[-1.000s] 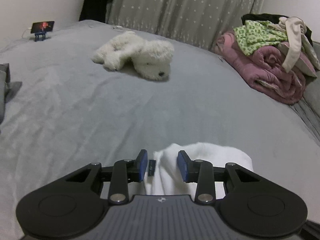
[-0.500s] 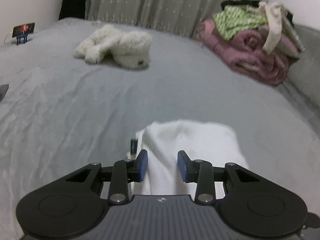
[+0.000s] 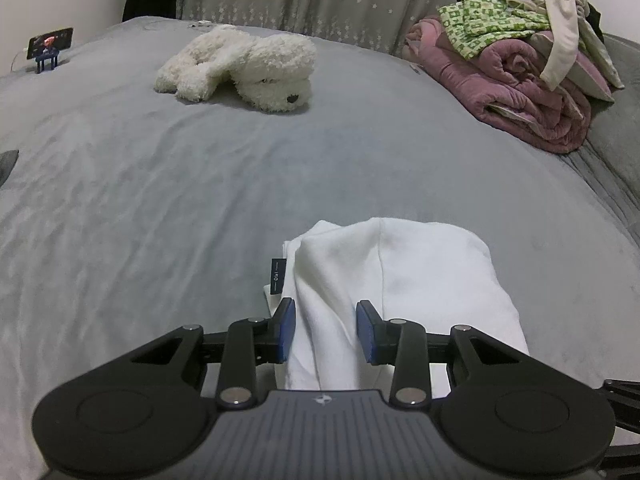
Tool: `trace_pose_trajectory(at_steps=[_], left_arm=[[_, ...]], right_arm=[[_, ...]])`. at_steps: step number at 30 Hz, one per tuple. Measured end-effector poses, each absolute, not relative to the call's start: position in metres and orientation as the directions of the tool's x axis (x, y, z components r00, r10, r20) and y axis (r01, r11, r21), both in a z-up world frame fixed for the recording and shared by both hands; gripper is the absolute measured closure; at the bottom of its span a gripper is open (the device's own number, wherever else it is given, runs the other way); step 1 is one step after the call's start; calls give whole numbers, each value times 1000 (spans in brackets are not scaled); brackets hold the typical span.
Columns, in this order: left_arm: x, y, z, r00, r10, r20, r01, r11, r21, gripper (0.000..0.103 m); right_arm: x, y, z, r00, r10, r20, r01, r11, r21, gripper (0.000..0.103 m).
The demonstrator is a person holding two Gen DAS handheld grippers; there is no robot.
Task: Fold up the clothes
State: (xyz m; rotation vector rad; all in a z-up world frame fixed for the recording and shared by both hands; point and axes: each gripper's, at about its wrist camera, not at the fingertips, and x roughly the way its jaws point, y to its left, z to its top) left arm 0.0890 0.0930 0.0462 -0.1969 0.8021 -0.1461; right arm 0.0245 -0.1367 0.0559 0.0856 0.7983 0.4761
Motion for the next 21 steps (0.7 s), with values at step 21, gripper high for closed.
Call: trace_pose_trajectory(at_steps=[21], left_arm=[[79,91,57,721,-180,-669,68,979,-190,68]], right_arm=[[10,-136,39,611,489,-622,-463,859,221,70]])
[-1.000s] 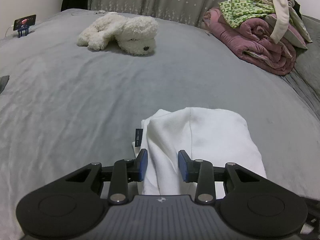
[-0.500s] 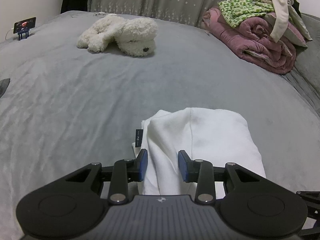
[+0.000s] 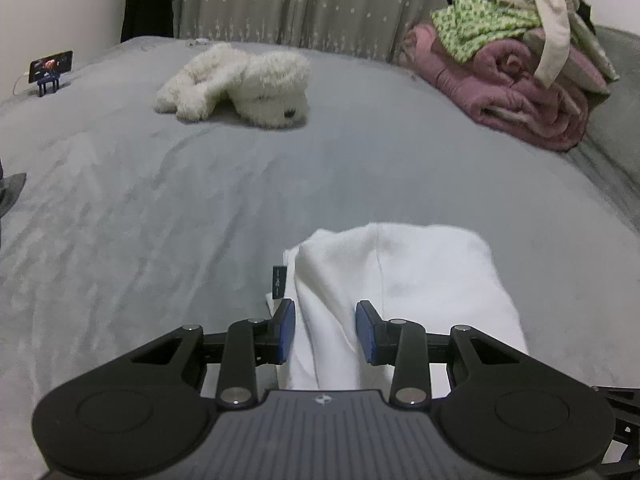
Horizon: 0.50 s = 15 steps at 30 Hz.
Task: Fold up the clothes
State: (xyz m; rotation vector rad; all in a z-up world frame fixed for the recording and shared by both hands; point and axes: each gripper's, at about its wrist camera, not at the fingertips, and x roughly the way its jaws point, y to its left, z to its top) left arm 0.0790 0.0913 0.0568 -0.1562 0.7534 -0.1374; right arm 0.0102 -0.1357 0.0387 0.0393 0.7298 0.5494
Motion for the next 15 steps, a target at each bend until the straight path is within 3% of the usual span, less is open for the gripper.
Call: trace_pose_trajectory(at_steps=[3,10,15], left_arm=[[73,98,61,733,-165,-660,55,981,-184,68],[59,103,62,728,-168,-664,56,981,-187,68],[49,93,57,727,-139,-672,73,989,-126,68]], right_arm=[[6,-136,51,622,491,-610,-476,856,203,66],[15,-159,54,631,468,-619,-394,880,264,66],[21,-162,45,625,449,-638,-357,892,278,67]])
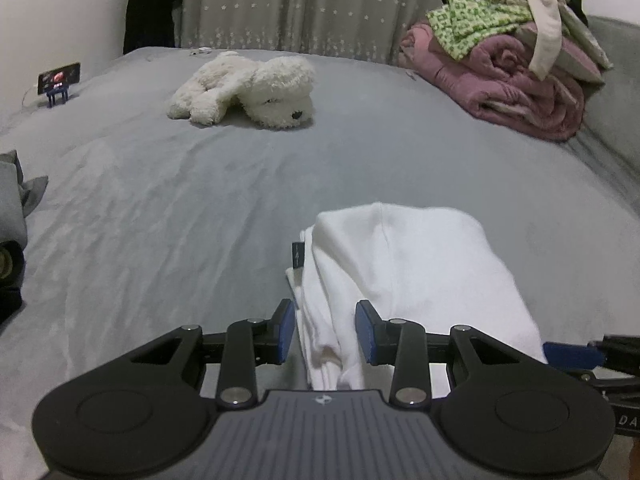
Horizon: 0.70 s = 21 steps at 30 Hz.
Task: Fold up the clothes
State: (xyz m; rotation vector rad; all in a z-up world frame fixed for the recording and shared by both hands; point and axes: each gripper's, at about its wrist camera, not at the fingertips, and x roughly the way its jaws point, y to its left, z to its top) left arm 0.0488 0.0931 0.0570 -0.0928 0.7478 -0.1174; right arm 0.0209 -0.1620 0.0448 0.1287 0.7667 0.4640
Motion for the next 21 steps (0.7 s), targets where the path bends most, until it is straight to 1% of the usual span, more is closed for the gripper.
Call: trace_pose_trajectory(at_steps=[4,8,11,14,16,19,20,21], left_arm=[[45,89,55,731,-118,-672,83,993,-84,67],[46,90,52,726,-118,-677,79,993,-89,67],[48,92,51,723,-119,-680,74,993,-94,63],[50,95,51,718,-128,-684,65,991,-116,62],[51,103,52,706,-158,-690,47,983,-176,62],[54,123,52,679,-230,-698,0,950,-312,63],[55,133,50,668,-262,-697,-27,927,-373,63],[55,140,49,661,-278,-697,-49,911,-409,63]], right_arm=[[22,-157,36,618,435,-654,-353,898,264,67],[26,-158,30,610,440,-659,-346,896,278,67],[26,-157,26,609,439,-660,-348,896,274,66],[27,-157,25,607,443,-660,-348,895,281,66],[28,-157,26,602,445,-664,-347,894,284,66],[30,-167,30,574,492,-654,-318,870,376,62],[32,-174,30,567,521,-638,-298,852,430,61],[34,-181,30,561,549,-620,-278,830,483,60]])
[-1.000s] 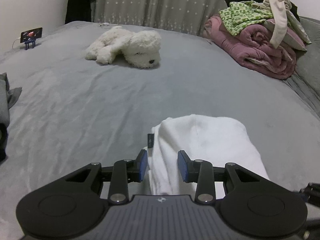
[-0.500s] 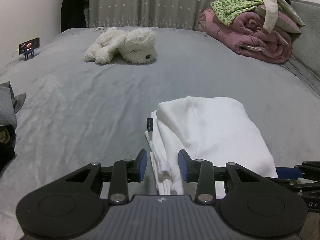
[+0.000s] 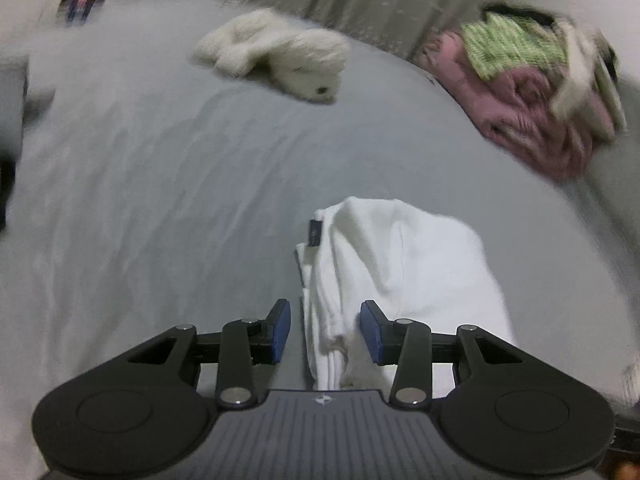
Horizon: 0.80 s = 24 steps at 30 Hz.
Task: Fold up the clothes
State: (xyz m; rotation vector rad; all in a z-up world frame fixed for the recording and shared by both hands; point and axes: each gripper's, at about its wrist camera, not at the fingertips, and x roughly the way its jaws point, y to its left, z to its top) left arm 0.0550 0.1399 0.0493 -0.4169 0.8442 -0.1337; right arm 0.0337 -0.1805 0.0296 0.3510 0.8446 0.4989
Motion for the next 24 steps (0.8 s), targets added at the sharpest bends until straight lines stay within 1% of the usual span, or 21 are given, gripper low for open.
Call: trace_pose_trajectory(at_steps=[1,3,6,10,18,23,24], left_arm=[[55,145,48,657,-280,-700,-69,902,-426,64],[54,152,46,649,-283,-706,-94,891,-444,64],[52,152,43,638,-320,-700,-88,873,-479,64],[50,151,43,636,-324,-701,-88,872,-482,64],[51,161,42,629,-411,-659,-95,801,-591,63],[52,155,39,613,-449,-650,-88,779,-621,63],[52,151,38,608,-455,-651,-81,780,-621,61]], right_arm=[[35,-187,30,555,576,-600,-257,805,535,59],[39,-199,28,548,620,-562,-216,753,621,54],[43,-208,20,545,647,-534,-165,707,688,52],[46,-208,12,542,649,-534,-137,695,705,52],[51,-206,-1,552,672,-495,-113,647,754,49],[50,-193,-2,567,647,-510,-142,687,713,47],[49,-190,-1,572,637,-517,-154,702,695,46]])
